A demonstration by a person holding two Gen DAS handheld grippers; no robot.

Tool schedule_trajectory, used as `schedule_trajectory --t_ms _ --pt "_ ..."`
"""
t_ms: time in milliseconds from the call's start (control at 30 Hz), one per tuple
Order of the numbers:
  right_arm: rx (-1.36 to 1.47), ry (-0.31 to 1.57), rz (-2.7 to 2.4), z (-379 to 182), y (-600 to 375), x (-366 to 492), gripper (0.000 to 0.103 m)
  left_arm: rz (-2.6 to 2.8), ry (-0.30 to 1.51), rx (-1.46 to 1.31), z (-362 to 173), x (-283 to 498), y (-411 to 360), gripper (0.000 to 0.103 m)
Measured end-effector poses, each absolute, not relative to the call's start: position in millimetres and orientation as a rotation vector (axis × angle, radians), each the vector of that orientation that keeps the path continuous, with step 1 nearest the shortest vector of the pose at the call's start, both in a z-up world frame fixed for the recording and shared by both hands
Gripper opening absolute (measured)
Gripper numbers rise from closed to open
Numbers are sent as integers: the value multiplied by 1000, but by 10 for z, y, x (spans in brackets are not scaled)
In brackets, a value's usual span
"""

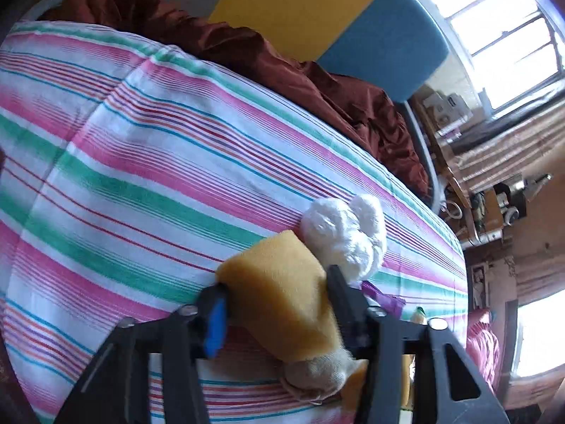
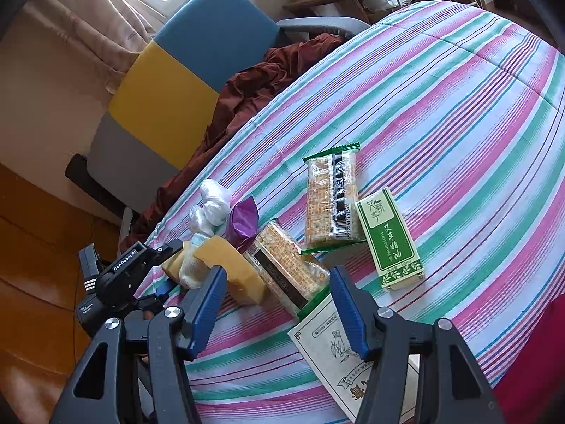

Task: Organize objects
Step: 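Reach to the yellow sponge and grasp it with the left gripper, then grasp the white plastic-wrapped ball with the right gripper while the left holds the sponge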

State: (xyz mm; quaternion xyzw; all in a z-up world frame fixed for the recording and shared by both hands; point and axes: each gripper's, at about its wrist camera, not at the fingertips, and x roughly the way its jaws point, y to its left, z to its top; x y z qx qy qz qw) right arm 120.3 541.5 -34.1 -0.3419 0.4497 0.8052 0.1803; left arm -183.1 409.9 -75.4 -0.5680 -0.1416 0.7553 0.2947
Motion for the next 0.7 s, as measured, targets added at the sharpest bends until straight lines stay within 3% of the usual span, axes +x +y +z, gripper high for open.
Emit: schedule_trajectory --t_ms 200,367,533,700 --pt "-994 1231 2275 -341 5382 1174 62 2091 -259 -1416 -572 -1538 3791 42" --pt "-1042 1164 2303 -316 5296 1099 62 2111 27 -1288 -515 -877 3509 42" --pt "-1212 1056 2430 -258 5003 801 62 2035 191 -1203 -586 -207 3392 38" --pt "-1383 741 2656 -30 4613 128 61 2004 305 -1095 -579 107 3355 33"
